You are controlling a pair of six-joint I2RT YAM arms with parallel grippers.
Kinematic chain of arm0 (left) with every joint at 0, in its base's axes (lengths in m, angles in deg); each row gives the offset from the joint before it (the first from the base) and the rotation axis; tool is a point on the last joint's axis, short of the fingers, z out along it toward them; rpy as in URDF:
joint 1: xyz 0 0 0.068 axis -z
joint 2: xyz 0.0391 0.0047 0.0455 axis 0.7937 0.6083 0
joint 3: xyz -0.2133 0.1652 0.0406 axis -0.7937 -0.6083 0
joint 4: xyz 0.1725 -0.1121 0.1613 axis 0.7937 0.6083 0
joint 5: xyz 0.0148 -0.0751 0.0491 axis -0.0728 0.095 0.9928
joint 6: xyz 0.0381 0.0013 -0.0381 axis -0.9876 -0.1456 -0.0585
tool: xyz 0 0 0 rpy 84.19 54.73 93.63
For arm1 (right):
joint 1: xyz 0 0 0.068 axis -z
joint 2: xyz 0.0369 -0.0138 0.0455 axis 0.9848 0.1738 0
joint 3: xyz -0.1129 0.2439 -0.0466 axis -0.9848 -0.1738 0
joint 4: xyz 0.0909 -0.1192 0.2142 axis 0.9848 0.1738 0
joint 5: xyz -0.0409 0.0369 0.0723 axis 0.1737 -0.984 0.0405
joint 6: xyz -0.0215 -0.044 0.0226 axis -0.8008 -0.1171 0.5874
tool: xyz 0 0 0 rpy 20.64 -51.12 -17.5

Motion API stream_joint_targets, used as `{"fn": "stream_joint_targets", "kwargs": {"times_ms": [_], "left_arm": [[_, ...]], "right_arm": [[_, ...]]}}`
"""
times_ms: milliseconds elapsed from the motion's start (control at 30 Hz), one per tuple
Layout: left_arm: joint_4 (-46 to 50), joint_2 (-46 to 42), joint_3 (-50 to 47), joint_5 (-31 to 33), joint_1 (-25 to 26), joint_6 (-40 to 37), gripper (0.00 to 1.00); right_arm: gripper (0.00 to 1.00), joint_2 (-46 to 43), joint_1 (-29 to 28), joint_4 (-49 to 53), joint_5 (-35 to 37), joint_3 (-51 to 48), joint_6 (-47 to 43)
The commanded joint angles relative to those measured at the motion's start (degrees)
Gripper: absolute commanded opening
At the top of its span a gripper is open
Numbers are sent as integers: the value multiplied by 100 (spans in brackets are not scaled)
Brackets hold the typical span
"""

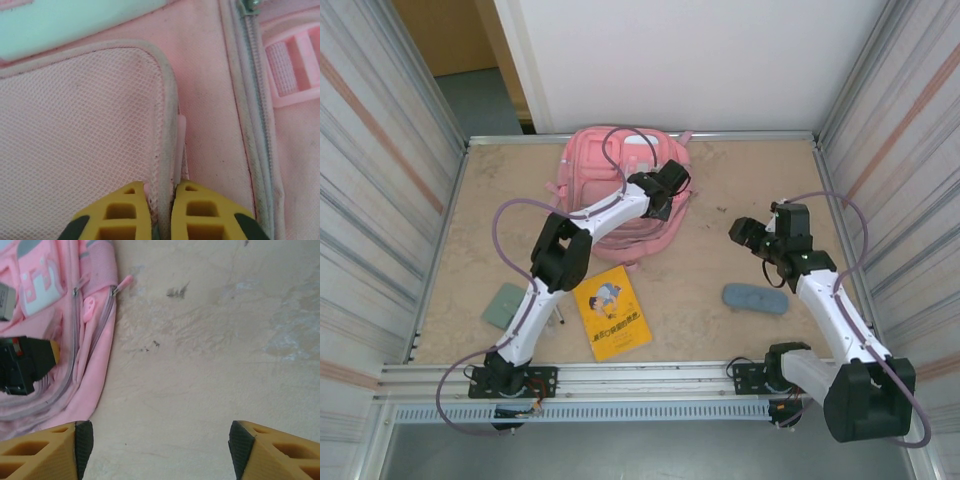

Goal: Pack books, pencil case, and school supplies into a backpack

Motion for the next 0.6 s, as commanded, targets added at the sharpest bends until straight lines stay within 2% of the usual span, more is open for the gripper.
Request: {"fn": "stream_joint_targets", "kwargs": {"times_ms": [0, 33, 100, 167, 233, 267, 333, 400, 467, 567], "left_arm": [[-81, -733, -349, 41, -7, -754, 0], [-250, -969, -548, -60, -25, -968, 0], [-540, -1477, -858, -327, -93, -1323, 0], [-526, -1888, -916, -345, -162, -1405, 0], [-541, -2201, -991, -442, -224, -1509, 0], [-619, -2367, -1072, -527, -246, -1634, 0], [-919, -2613, -1304, -652, -247, -1976, 0], [-1063, -2768, -1413, -797, -228, -2220, 0], [-1006, -2826, -1373, -909, -199, -2358, 0], [-978, -2898, -1368, -1025, -186, -2507, 0]], "right_arm": [[76, 408, -377, -730, -747, -83, -1215], [77, 601, -545, -768, -943, -4, -1527], [78, 1083, -823, -548, -608, 347, -1252], [78, 1462, -726, -784, -581, 542, -690], [78, 1850, -573, -1500, -954, 617, -481], [77, 2103, -504, -1675, -1132, 771, -693], [77, 2569, -466, -1667, -1608, 1168, -1687], [76, 3064, -493, -1215, -2213, 1617, -2984], [76, 3448, -533, -888, -2391, 1965, -3782], [75, 3821, -442, -838, -3031, 2262, -4382]]}}
